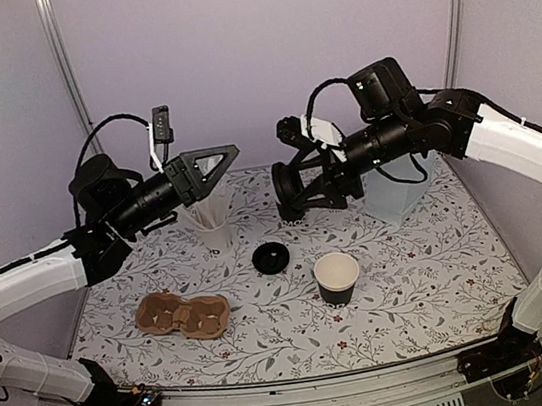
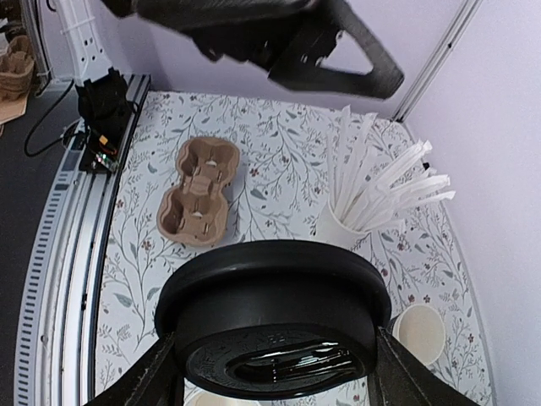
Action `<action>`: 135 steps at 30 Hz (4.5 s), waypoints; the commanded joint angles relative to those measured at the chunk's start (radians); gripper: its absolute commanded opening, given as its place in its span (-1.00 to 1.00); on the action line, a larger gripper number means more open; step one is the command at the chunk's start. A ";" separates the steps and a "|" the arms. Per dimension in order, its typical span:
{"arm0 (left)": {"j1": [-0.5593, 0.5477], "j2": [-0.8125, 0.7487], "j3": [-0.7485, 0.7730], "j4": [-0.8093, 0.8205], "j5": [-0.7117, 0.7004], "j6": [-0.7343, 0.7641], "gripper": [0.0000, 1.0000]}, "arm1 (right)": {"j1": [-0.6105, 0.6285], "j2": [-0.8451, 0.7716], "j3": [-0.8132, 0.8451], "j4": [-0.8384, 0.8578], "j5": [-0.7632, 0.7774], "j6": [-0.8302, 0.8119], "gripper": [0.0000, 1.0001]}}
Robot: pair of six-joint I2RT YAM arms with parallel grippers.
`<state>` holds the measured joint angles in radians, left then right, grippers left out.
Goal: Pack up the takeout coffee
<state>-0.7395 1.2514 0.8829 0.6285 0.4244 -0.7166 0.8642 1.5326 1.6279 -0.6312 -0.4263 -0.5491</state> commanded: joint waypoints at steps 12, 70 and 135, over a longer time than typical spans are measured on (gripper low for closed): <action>-0.006 -0.073 -0.047 -0.510 -0.336 0.210 0.32 | -0.004 0.173 0.218 -0.614 0.117 -0.331 0.20; -0.009 -0.019 -0.102 -0.489 -0.273 0.214 0.28 | 0.142 0.466 0.225 -0.737 0.510 -0.400 0.26; -0.010 0.035 -0.100 -0.453 -0.239 0.207 0.27 | 0.187 0.396 0.173 -0.737 0.594 -0.363 0.29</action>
<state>-0.7441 1.2842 0.7898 0.1452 0.1757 -0.5056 1.0424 1.9331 1.8061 -1.3647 0.1810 -0.9272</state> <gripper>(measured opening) 0.635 0.699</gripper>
